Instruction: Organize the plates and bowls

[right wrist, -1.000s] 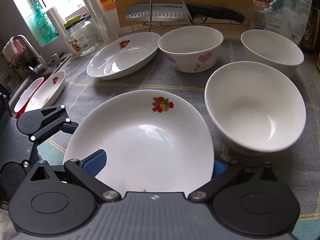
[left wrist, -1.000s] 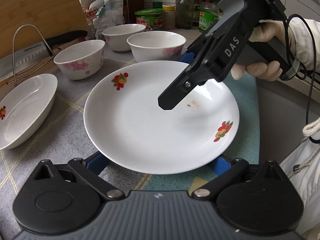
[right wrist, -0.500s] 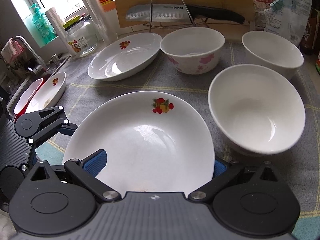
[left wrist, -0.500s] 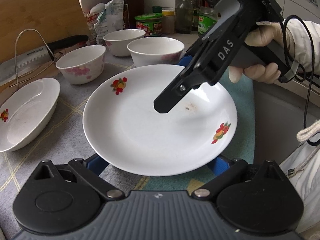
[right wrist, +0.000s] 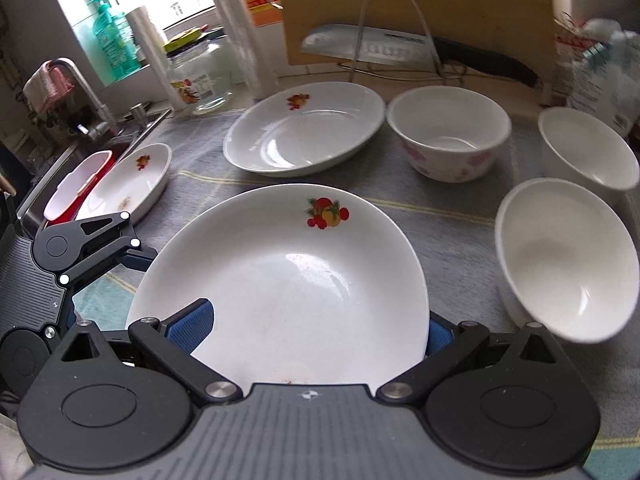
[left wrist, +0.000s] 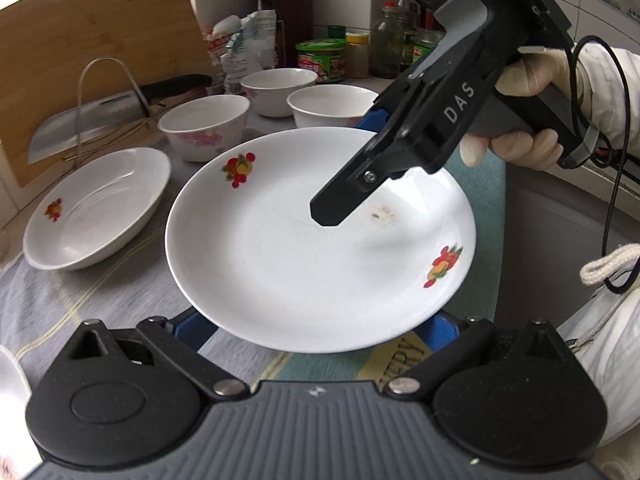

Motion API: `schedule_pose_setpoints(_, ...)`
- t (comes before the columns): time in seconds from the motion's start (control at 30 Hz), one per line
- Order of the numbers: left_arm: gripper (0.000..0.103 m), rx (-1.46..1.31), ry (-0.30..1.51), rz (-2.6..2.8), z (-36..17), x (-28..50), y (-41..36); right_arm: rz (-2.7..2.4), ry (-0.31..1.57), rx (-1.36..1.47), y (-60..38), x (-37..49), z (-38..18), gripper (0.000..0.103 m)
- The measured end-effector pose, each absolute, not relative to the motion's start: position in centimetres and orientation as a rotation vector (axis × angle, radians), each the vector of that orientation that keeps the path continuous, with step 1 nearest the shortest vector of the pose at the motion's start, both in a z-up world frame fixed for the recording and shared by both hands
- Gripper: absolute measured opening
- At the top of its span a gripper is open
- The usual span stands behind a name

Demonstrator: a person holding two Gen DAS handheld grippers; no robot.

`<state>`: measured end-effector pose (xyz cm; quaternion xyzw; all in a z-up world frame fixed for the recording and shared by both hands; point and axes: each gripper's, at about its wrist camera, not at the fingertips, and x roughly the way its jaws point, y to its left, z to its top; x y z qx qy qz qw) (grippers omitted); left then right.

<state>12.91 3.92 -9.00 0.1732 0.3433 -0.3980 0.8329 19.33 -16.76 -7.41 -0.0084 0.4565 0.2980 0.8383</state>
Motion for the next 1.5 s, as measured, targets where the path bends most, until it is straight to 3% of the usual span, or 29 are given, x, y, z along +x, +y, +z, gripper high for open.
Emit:
schedule_pose_setpoints(0.73,0.101,0.286,0.729,-0.619,-7.1,9.7,15.5,0.835,0.923,-0.135,-3.8,18.7,-5.2,0.103)
schedule_pose_setpoints(1.5,0.101,0.253,0.736,-0.485,-7.6,11.3,24.8,0.948,0.920,-0.219,8.3,21.6,-5.9,0.103)
